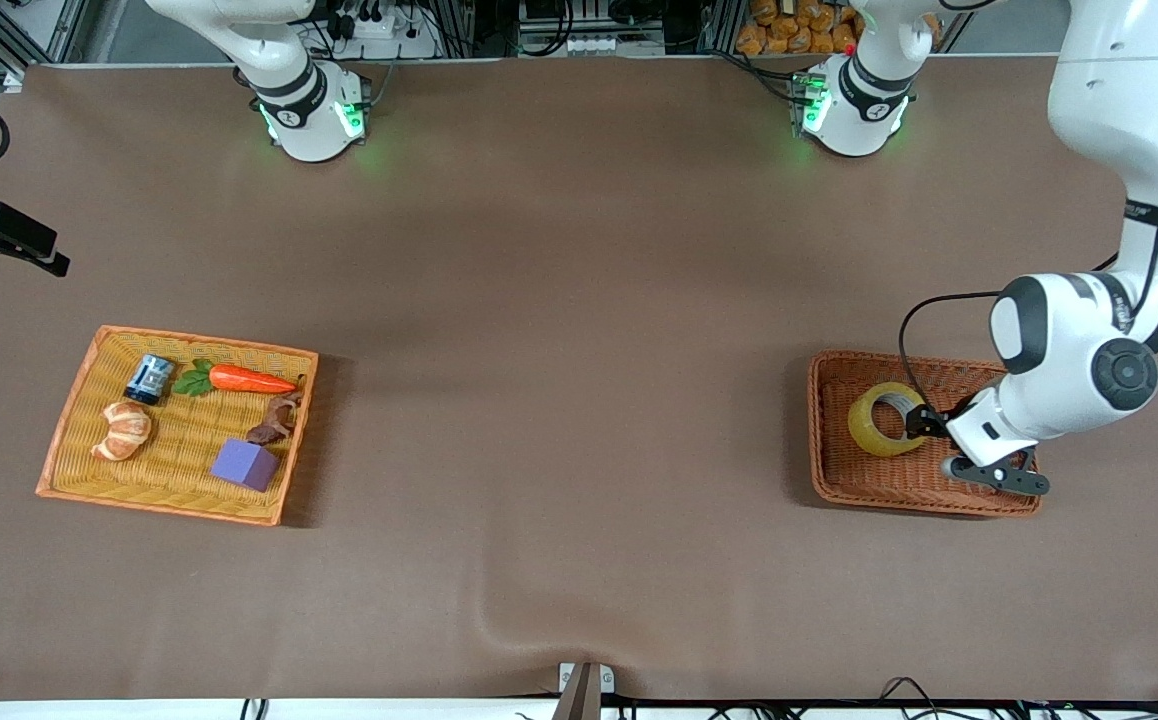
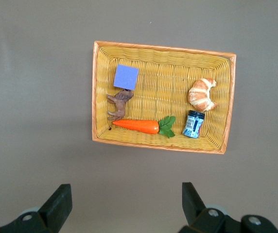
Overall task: Transfer tape with both arms
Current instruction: 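Release the tape roll and raise the left gripper away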
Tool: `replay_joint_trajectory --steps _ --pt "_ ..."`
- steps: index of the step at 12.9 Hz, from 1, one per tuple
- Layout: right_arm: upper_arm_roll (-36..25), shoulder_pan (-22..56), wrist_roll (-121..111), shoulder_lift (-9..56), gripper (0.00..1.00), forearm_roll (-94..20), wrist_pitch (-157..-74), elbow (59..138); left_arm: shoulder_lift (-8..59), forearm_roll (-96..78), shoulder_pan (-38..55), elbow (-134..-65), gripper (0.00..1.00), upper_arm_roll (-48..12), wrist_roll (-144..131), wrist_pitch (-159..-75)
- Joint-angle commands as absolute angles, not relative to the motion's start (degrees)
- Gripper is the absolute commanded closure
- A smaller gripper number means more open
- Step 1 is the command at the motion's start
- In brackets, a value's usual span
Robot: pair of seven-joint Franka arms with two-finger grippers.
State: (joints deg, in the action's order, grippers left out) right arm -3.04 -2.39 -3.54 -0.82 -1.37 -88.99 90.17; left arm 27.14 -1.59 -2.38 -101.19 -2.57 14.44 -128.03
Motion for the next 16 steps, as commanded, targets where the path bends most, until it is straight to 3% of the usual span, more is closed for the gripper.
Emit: replay_joint_trajectory --steps 1,6,16 --pt "-2.55 -2.99 -3.96 -1.93 0.0 -0.88 -89.03 90.97 19.71 -0.79 -2.29 -97.58 0.0 -2.64 14.06 -118.69" --pt "-2.55 -2.81 -3.78 -1.93 0.0 -0.97 -89.3 90.97 13.37 0.61 -2.2 -83.52 0.0 -2.81 9.68 -97.33" --pt "-2.55 -2.99 -3.16 -0.97 0.0 -0.79 -89.82 89.74 2.46 1.85 -2.72 -83.58 0.0 -4.83 3.78 -85.08"
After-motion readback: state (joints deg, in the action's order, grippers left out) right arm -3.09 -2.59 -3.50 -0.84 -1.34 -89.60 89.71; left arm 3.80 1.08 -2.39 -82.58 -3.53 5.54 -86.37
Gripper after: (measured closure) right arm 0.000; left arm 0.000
